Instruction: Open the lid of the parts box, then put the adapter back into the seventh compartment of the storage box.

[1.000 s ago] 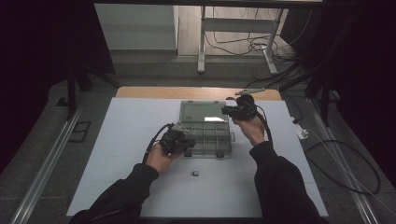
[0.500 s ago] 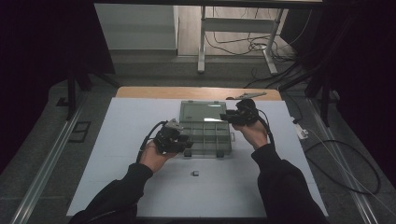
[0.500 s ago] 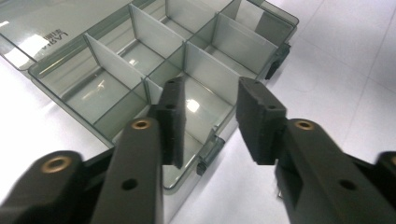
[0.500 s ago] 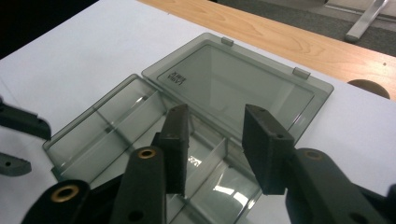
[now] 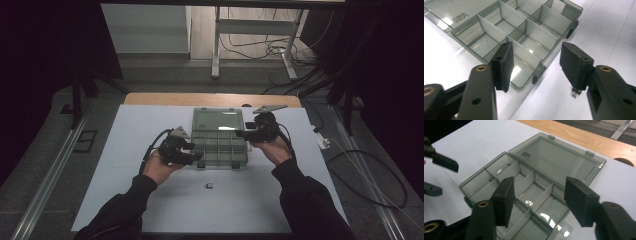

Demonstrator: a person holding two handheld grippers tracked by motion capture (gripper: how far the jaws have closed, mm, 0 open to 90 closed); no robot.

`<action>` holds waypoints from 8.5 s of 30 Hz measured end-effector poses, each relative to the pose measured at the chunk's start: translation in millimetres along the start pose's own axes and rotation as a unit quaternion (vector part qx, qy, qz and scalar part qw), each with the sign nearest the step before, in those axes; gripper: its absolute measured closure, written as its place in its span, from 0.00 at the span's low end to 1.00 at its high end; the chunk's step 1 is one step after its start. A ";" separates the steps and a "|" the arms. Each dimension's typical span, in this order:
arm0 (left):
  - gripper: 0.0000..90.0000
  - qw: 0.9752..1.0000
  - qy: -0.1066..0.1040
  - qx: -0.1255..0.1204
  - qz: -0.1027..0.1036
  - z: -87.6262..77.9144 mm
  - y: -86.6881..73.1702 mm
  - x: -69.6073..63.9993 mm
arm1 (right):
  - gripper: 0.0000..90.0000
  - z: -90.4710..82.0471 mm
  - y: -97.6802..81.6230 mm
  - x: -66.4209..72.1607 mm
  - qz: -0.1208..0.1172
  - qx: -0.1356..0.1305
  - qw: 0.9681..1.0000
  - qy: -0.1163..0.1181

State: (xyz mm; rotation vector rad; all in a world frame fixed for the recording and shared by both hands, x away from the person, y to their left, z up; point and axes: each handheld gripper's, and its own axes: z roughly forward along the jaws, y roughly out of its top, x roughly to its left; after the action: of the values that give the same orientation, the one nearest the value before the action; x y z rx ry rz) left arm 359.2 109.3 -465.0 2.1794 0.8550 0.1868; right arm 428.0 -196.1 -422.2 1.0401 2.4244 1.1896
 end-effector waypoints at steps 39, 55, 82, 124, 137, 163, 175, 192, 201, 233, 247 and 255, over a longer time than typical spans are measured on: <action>0.02 0.999 0.000 -0.031 -0.040 -47.2 -31.4 -8.0 | 0.06 -44.7 -47.2 27.8 0.008 0.018 0.998 0.052; 0.00 0.998 0.021 -0.052 -0.042 -73.6 -54.3 -12.0 | 0.00 -72.3 -74.2 32.8 0.014 0.015 0.999 0.043; 0.00 0.995 0.058 -0.061 -0.049 -114.5 -92.2 -28.0 | 0.00 -115.6 -114.3 37.5 0.028 0.011 0.999 0.023; 0.00 0.990 0.099 -0.065 -0.076 -156.4 -135.9 -56.6 | 0.00 -162.9 -152.8 50.5 0.042 0.017 0.999 -0.021; 0.00 0.990 0.099 -0.058 -0.085 -156.5 -137.1 -55.9 | 0.00 -163.2 -153.2 50.4 0.042 0.021 0.999 -0.018; 0.00 0.991 0.093 -0.054 -0.082 -155.2 -135.9 -54.1 | 0.00 -148.0 -138.4 53.3 0.013 0.013 1.000 0.017; 0.00 0.991 0.095 -0.051 -0.085 -154.7 -135.7 -53.6 | 0.00 -131.1 -124.4 56.9 0.004 0.016 0.999 0.041; 0.00 0.991 0.091 -0.052 -0.087 -154.6 -136.0 -52.8 | 0.00 -97.0 -110.4 62.8 -0.010 0.039 0.998 0.058; 0.00 0.990 0.091 -0.052 -0.090 -154.7 -136.2 -52.1 | 0.00 -84.3 -103.5 64.8 -0.012 0.041 0.997 0.063; 0.00 0.990 0.088 -0.053 -0.092 -154.9 -136.6 -51.4 | 0.00 -27.2 -75.9 87.0 -0.040 0.089 0.992 0.081; 0.00 0.991 0.086 -0.053 -0.091 -154.7 -136.5 -51.3 | 0.00 -4.9 -68.9 99.3 -0.048 0.114 0.989 0.080; 0.00 0.991 0.085 -0.053 -0.090 -154.8 -136.5 -51.2 | 0.00 9.9 -65.7 108.2 -0.055 0.136 0.986 0.079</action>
State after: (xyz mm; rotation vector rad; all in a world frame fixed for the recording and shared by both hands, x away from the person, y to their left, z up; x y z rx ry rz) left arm 189.8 236.6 -448.2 1.9957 1.1070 0.3243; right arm 323.2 -142.3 -469.6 0.8968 2.7872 0.9580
